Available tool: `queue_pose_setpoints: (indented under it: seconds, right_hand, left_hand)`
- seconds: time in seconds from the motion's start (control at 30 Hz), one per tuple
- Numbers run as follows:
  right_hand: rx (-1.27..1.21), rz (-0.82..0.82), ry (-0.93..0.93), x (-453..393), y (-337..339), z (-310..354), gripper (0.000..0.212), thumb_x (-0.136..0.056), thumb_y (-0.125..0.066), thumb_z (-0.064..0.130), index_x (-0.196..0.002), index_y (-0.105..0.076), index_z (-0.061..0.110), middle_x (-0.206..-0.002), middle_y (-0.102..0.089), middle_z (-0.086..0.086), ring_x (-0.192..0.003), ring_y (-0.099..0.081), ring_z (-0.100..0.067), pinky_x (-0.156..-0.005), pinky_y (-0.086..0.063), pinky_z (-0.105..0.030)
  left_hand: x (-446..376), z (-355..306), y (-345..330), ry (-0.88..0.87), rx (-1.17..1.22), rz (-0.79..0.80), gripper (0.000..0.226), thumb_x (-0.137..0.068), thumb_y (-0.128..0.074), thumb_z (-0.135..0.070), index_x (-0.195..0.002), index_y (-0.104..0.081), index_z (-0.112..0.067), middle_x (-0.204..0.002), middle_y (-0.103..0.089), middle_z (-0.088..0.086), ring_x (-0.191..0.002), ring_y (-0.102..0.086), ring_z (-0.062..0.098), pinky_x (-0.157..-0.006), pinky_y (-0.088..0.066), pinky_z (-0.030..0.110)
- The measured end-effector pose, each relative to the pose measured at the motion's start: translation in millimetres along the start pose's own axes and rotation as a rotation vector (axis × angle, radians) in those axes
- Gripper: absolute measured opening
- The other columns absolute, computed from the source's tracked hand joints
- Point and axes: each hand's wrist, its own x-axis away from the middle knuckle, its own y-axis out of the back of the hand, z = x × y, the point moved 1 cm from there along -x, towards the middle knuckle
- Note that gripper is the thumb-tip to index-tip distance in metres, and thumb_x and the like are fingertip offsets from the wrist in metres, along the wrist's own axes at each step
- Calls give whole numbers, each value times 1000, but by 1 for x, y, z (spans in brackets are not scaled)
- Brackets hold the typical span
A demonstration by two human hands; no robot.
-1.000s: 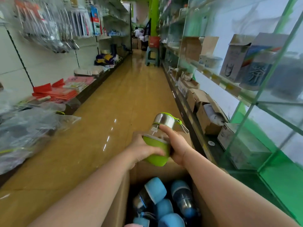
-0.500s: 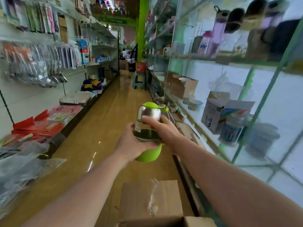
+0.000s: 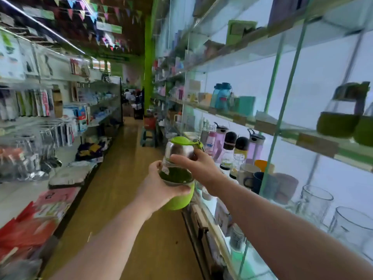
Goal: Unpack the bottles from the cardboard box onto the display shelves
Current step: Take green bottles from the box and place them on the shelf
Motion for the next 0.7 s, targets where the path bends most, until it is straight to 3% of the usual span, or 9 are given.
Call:
queue_pose_setpoints:
  seconds: [0.1, 0.2, 0.27, 0.33, 0.5, 0.63, 0.7]
  right_hand:
    - [18, -69, 16, 9, 23, 51, 24, -77, -74, 39, -91, -60, 27, -93, -65, 5, -89, -62, -14, -70, -47, -21]
    - [47, -155, 27, 24, 44, 89, 24, -76, -74, 41, -90, -62, 24, -88, -65, 7, -84, -62, -11, -67, -47, -19]
    - [91, -209, 35, 35, 58, 107, 25, -75, -74, 42, -87, -64, 23, -84, -65, 6, -81, -60, -10, -73, -50, -26]
    - [137, -266, 45, 47, 76, 122, 41, -73, -75, 42, -96, -68, 9, -85, -67, -5, -80, -59, -15, -81, -51, -37]
    - [272, -396, 30, 74, 131, 147, 58, -69, -77, 49, -106, -67, 5, -102, -70, -10, -93, -67, -24, -89, -53, -41]
    - [318, -479, -5, 97, 176, 158, 58, -67, -76, 53, -107, -65, 13, -105, -69, -5, -94, -67, -19, -83, -52, -34]
    - [359, -516, -25, 111, 196, 160, 57, -68, -75, 54, -107, -64, 15, -102, -69, -3, -91, -67, -16, -77, -51, -29]
  left_hand:
    - [-1, -49, 5, -52, 12, 31, 90, -57, -89, -27, -129, -35, -22, -109, -54, -12, -105, -55, 15, -90, -44, 32]
    - [1, -90, 3, -103, 37, 79, 90, -49, -89, -36, -123, -40, -22, -109, -56, -10, -104, -56, 15, -90, -46, 33]
    - [1, -111, -3, -127, 51, 124, 77, -52, -91, -32, -113, -43, -26, -106, -57, -10, -100, -57, 14, -86, -47, 29]
    - [1, -131, -12, -163, 64, 184, 61, -61, -88, -22, -105, -46, -28, -101, -58, -10, -93, -57, 8, -74, -45, 21]
    - [-3, -174, -49, -234, 71, 319, 83, -49, -91, -37, -119, -51, -17, -108, -65, -1, -99, -62, 16, -74, -50, 23]
    - [2, -201, -89, -304, 82, 407, 97, -32, -90, -45, -118, -52, -17, -106, -66, 0, -98, -64, 19, -81, -56, 36]
    - [8, -212, -109, -305, 118, 449, 96, -34, -90, -41, -117, -48, -18, -106, -63, -1, -97, -61, 17, -78, -55, 32]
